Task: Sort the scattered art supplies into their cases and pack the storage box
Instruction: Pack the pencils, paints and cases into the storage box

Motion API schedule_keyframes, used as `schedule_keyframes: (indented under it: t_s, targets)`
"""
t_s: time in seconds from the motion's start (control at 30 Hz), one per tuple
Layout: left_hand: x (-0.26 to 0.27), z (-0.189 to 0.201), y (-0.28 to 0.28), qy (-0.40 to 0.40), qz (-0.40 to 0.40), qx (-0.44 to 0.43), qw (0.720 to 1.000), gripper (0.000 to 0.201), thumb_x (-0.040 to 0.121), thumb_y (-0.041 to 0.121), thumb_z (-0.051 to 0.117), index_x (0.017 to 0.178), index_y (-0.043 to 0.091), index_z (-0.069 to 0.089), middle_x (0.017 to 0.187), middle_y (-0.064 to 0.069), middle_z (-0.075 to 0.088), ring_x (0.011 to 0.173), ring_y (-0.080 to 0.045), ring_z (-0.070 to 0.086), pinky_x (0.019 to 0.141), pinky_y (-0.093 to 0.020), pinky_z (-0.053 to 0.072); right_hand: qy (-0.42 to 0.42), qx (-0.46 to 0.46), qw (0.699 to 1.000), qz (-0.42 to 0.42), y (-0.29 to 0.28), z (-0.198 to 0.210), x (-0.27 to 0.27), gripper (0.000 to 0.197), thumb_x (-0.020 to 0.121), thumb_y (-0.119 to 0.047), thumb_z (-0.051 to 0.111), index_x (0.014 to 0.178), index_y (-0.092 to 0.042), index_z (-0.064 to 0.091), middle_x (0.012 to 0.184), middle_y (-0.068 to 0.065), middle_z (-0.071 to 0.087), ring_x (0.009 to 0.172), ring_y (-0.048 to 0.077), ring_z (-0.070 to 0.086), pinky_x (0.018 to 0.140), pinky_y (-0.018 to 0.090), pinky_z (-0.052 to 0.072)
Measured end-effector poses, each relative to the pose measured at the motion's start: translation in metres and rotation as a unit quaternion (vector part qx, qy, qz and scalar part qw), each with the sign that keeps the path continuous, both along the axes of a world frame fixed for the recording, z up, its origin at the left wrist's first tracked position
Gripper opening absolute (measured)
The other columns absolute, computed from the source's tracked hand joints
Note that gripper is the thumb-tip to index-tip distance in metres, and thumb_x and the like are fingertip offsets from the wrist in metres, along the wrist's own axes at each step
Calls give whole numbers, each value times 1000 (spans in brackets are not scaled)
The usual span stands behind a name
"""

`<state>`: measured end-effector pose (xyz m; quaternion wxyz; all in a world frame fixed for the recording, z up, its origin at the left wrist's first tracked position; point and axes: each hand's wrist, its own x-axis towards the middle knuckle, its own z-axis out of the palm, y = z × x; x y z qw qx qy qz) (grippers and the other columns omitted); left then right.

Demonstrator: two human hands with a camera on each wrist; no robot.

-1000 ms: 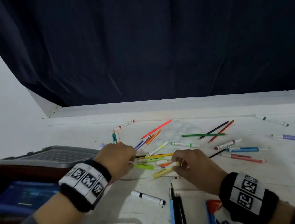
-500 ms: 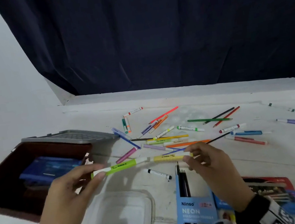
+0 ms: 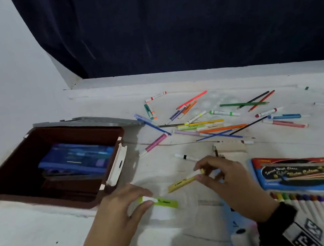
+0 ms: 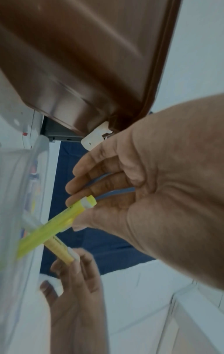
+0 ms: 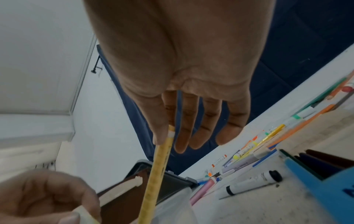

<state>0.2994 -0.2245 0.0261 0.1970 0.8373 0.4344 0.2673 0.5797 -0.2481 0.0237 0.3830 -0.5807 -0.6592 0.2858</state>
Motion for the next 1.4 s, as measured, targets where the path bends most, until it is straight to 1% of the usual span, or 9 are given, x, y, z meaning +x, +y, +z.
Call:
schedule_keyframes:
  t_s: [0.13, 0.37, 0.53, 0.7, 0.87, 0.97, 1.1, 1.23, 1.4]
  targets:
    - [-4, -13, 6, 51, -48, -11, 997, 17, 89, 45, 61, 94, 32, 70, 93, 21, 67, 90, 4, 62, 81, -17, 47, -89, 25, 996, 8, 0, -12, -20, 10, 90, -24, 70, 95, -31, 64, 97, -17, 57, 97, 3, 53, 76, 12, 37]
    - [-13, -27, 14, 122, -67, 14, 990, 13, 78, 33, 77, 90, 30, 75, 83, 19, 69, 86, -7, 59, 72, -26, 49, -131, -52, 990, 22, -3, -21, -39, 10, 87, -37, 70, 96, -36, 66, 112, -14, 48, 111, 7, 48, 99, 29, 39]
    - [-17, -35, 17, 148, -59, -14, 987, 13, 80, 32, 78, 93, 31, 75, 84, 17, 68, 89, -6, 57, 75, -33, 56, -169, -116, 978, 27, -1, -18, -48, 10, 88, -40, 69, 97, -37, 69, 120, -13, 45, 110, 2, 44, 93, 23, 35]
    - [-20, -33, 16, 103, -69, -35, 992, 13, 84, 31, 76, 96, 35, 71, 90, 20, 62, 86, 3, 54, 75, -23, 50, -186, -152, 970, 39, 0, -22, -50, 14, 89, -40, 67, 102, -35, 70, 119, -11, 48, 108, -1, 39, 88, 18, 29]
    - [-31, -30, 1, 26, 6, -44, 999, 26, 86, 42, 70, 112, 41, 65, 103, 23, 50, 87, 3, 55, 73, -9, 42, -94, -101, 990, 11, 2, -26, -43, 15, 89, -34, 69, 103, -38, 68, 110, -10, 59, 103, 3, 54, 95, 28, 45]
    - [-40, -36, -10, 20, 53, -73, 996, 41, 87, 61, 54, 125, 47, 55, 114, 22, 47, 100, 4, 53, 77, -15, 47, -79, -120, 990, 19, 0, -27, -39, 21, 91, -32, 66, 110, -40, 66, 113, -9, 60, 102, 3, 54, 95, 25, 44]
    - [-38, -44, -23, -8, 46, -153, 987, 50, 92, 56, 51, 141, 51, 40, 130, 19, 50, 111, 10, 51, 90, -24, 51, -96, -135, 985, 44, -4, -35, -39, 24, 92, -32, 65, 115, -39, 63, 114, -13, 58, 100, -4, 48, 88, 14, 35]
    - [-27, -44, -19, -31, 53, -188, 980, 47, 97, 43, 54, 141, 50, 40, 121, 7, 59, 96, 8, 55, 83, -14, 51, -98, -116, 988, 40, -4, -40, -37, 22, 92, -26, 66, 113, -34, 64, 112, -12, 60, 100, -1, 49, 83, 6, 33]
    - [-5, -39, -14, -59, 20, -227, 972, 37, 97, 30, 61, 127, 49, 52, 96, 12, 66, 87, -4, 66, 76, -15, 52, -141, -101, 985, 12, -7, -45, -23, 22, 94, -23, 62, 115, -31, 63, 112, -9, 58, 106, 9, 52, 94, 23, 40]
